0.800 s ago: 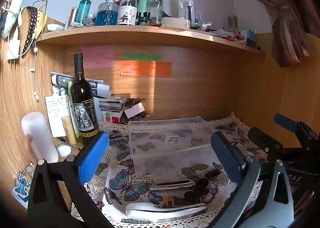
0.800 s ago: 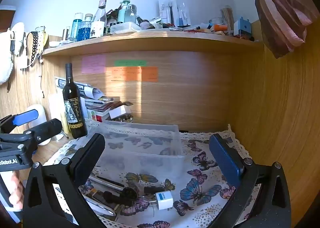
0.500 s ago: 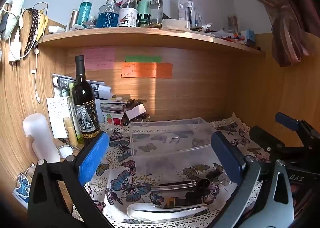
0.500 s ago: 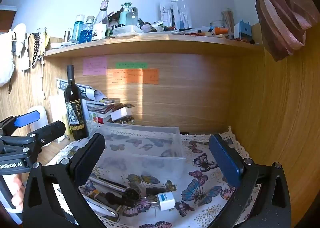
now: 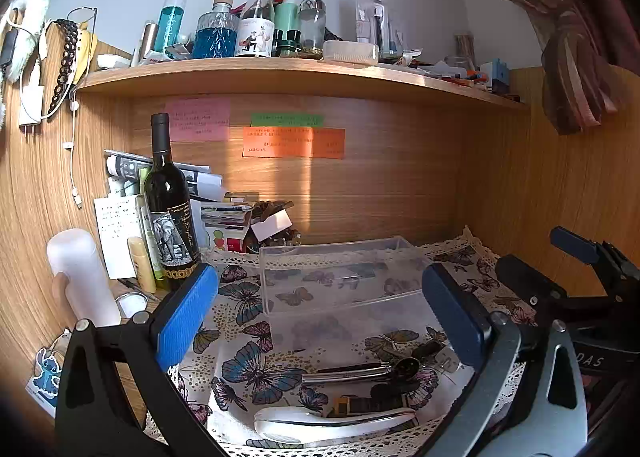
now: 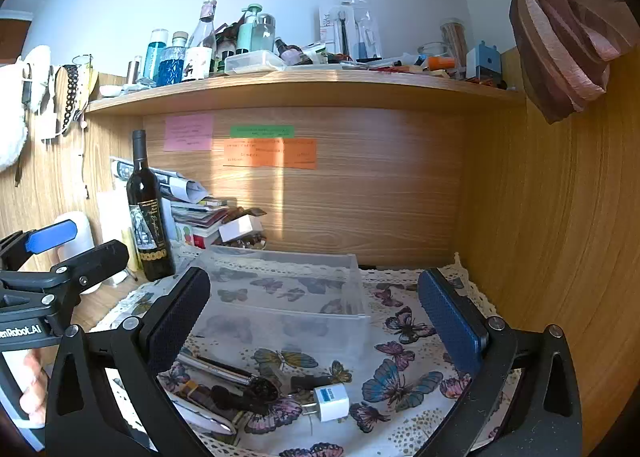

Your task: Organize rigid objects

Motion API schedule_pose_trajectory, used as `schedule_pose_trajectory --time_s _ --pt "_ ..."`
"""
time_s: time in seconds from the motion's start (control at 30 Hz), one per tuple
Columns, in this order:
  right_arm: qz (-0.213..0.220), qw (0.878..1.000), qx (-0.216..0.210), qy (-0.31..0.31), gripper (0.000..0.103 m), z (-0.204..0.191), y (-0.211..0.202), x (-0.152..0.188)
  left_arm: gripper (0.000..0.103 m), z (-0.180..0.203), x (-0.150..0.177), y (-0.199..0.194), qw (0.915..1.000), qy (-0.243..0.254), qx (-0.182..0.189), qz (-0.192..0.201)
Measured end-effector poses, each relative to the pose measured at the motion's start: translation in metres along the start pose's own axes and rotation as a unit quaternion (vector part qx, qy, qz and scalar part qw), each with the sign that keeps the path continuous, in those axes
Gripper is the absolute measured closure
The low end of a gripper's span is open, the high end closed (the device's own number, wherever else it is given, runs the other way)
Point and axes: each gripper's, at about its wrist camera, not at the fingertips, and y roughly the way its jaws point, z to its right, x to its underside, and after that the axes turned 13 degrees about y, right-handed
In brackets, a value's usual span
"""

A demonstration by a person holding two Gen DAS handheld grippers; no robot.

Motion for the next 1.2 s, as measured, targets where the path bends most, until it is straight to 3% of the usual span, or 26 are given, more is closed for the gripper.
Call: schedule_pose_trajectory --time_s 1.2 --pt "0.008 1.0 -0.002 0.002 0.0 0.0013 -0.0035 -0.003 0.0 0.0028 -0.0034 -0.0008 1.0 0.001 0.0 0.004"
